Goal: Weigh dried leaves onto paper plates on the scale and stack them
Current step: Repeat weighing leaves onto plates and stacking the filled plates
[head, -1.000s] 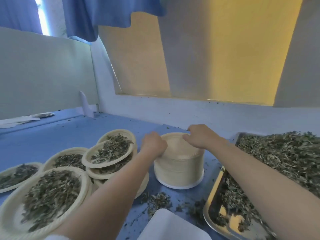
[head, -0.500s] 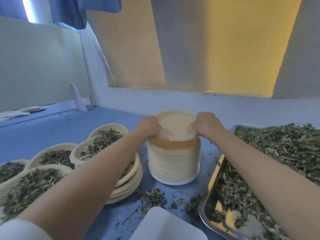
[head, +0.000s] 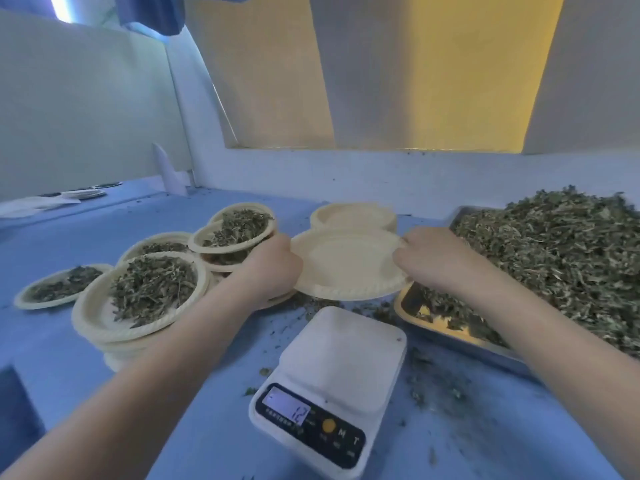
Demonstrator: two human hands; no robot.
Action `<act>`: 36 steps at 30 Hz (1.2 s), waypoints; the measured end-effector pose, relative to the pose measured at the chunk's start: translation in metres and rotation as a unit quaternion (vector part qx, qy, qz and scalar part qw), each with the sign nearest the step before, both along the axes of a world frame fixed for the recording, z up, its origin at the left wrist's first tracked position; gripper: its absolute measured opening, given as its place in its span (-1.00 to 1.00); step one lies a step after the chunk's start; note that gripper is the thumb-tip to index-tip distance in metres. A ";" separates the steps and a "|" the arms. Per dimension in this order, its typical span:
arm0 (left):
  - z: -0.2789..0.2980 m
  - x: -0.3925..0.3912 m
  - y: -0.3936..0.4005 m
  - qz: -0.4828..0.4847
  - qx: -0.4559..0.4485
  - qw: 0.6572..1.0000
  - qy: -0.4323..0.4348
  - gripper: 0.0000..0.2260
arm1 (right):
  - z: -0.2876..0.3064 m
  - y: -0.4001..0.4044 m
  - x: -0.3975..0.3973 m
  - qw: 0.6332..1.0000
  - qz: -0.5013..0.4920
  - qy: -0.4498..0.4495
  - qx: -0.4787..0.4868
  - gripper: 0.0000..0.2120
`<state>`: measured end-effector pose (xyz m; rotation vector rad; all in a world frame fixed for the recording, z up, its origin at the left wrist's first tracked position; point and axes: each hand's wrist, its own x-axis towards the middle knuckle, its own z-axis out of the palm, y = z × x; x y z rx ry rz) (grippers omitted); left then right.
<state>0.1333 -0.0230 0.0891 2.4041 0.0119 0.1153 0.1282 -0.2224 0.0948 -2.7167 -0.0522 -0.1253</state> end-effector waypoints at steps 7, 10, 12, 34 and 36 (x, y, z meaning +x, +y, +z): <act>-0.078 -0.021 0.010 0.004 -0.047 0.997 0.059 -0.73 | -0.075 0.008 -0.030 0.997 0.007 0.074 -0.024 -0.86; -0.092 -0.019 0.012 0.017 -0.049 0.997 0.062 -0.82 | -0.087 0.008 -0.027 0.997 0.005 0.048 -0.066 -0.82; -0.095 -0.018 0.015 0.024 -0.113 0.990 0.079 -0.70 | -0.088 0.007 -0.023 0.997 0.001 0.044 -0.062 -0.69; -0.125 -0.030 0.033 0.035 -0.482 0.875 -0.008 -0.93 | -0.080 0.010 -0.029 0.989 0.123 0.071 -0.034 -0.03; -0.125 -0.032 0.032 0.035 -0.481 0.876 -0.002 -0.93 | -0.078 0.006 -0.031 0.986 0.139 0.088 -0.037 0.03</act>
